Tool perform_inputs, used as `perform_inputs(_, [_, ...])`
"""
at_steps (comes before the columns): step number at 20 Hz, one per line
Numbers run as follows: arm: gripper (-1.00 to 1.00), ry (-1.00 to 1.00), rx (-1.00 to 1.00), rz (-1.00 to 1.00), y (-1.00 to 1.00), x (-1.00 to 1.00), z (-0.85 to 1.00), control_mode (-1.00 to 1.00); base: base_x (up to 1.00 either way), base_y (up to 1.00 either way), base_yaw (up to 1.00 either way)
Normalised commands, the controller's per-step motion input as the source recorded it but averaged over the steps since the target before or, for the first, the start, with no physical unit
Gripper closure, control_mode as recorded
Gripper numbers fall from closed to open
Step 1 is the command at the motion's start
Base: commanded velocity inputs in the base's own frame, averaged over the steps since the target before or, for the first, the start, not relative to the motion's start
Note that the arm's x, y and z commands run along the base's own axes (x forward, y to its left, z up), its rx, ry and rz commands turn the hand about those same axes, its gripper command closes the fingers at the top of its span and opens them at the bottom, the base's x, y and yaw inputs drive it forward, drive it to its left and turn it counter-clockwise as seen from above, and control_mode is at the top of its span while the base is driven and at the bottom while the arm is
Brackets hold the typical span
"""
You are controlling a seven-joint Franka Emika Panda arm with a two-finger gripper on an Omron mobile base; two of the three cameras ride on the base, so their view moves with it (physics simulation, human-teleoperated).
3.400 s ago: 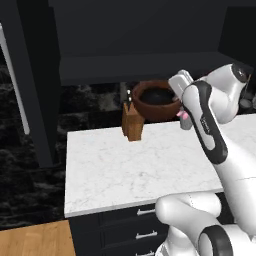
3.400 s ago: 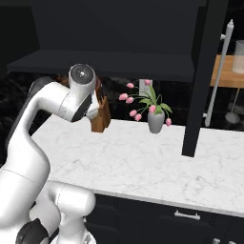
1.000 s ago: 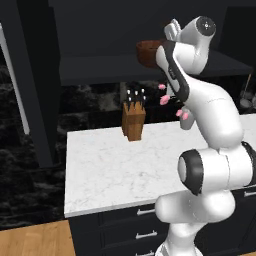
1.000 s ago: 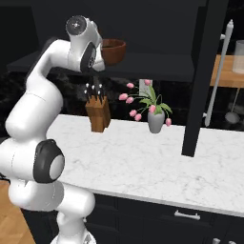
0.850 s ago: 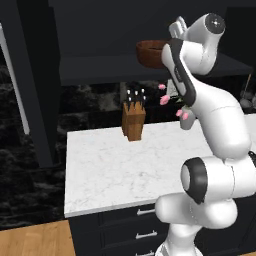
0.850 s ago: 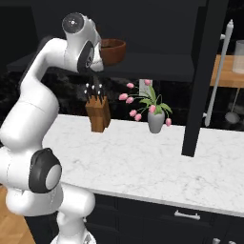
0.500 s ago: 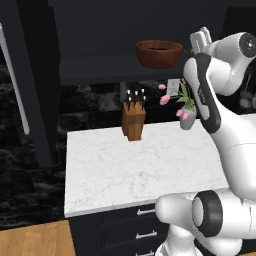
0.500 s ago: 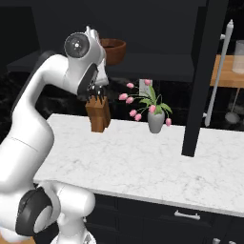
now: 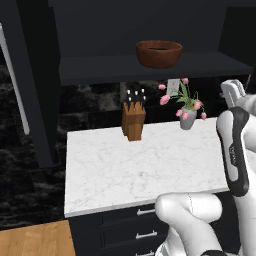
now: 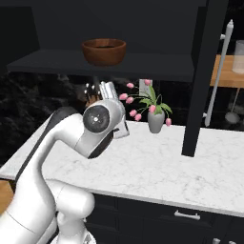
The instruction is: Pick up the bowls on the counter and stack them on top of one another in the open cabinet. Place the smaller bowl on top of the larger bowl.
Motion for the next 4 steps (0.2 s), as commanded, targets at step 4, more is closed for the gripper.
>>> perform_inputs(4, [-1.0, -0.3, -0.12, 0.0, -0.99, -1.0, -0.97, -1.0, 0.0, 0.0, 0.0])
